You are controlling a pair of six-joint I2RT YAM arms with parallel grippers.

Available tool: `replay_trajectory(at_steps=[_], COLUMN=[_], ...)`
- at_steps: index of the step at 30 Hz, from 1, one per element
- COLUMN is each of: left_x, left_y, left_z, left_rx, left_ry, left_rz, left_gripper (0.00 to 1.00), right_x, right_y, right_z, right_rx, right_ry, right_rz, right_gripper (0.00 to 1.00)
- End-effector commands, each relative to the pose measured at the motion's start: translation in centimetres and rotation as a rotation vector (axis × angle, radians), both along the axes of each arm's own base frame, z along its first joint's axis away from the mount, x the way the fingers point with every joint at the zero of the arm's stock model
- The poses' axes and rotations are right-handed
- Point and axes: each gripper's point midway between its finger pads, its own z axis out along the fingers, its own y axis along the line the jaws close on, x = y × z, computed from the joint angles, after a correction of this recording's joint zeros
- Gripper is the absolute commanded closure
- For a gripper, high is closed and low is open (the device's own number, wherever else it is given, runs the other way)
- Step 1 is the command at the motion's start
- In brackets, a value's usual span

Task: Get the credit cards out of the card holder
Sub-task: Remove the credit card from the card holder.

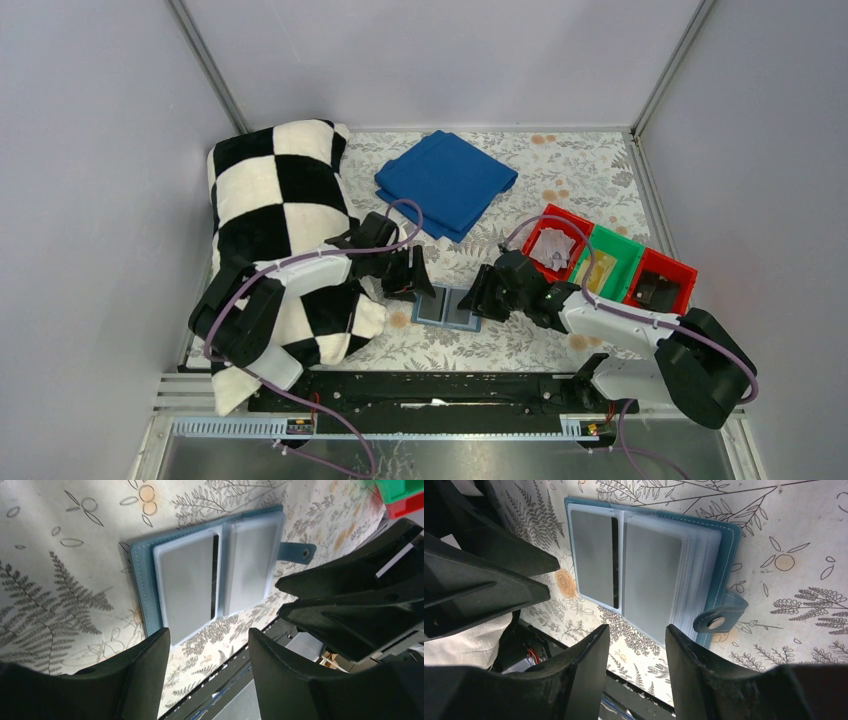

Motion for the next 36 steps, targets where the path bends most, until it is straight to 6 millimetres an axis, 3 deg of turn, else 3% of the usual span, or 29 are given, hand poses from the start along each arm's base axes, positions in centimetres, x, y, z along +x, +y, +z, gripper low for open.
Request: replay_trajectory(at_steps=[1, 11, 17, 25, 29, 36], left_x=[1.2, 0.5, 0.3, 1.5, 3.3, 5.7], left_y=[-0.4, 0.1, 0.1, 0.5, 2.0, 4.2], left_z=[-1.6, -3.3, -3.7, -1.4, 0.3, 3.9], left_rx=[0.001, 0.032, 0.033, 0.070, 0.155, 0.161], left_ry=[-0.019, 0.009, 0.018, -0.053, -0.114, -0.187], left_rz=[0.031, 0.009, 0.003, -0.001, 0.071, 0.206], left_gripper=[0.38, 0.38, 0.38, 0.38, 0.37, 0.37], right_x=[0.8, 0.9, 1.4, 2.1, 2.5, 2.8], right_y=[0.3, 0.8, 1.9, 4.1, 5.6, 10.0], right_z=[-0.6, -1.8, -0.3, 2.6, 2.7, 3.1], right_rx=[-0.007, -0.012, 0.052, 0.157, 0.165, 0.188], right_ry=[-0.024, -0.009, -0.042, -0.090, -0.089, -0.105], right_rz=[-0.015, 0.000, 0.021, 0.060, 0.101, 0.195], right_gripper=[0.48, 0.47, 0.49, 0.49, 0.49, 0.49])
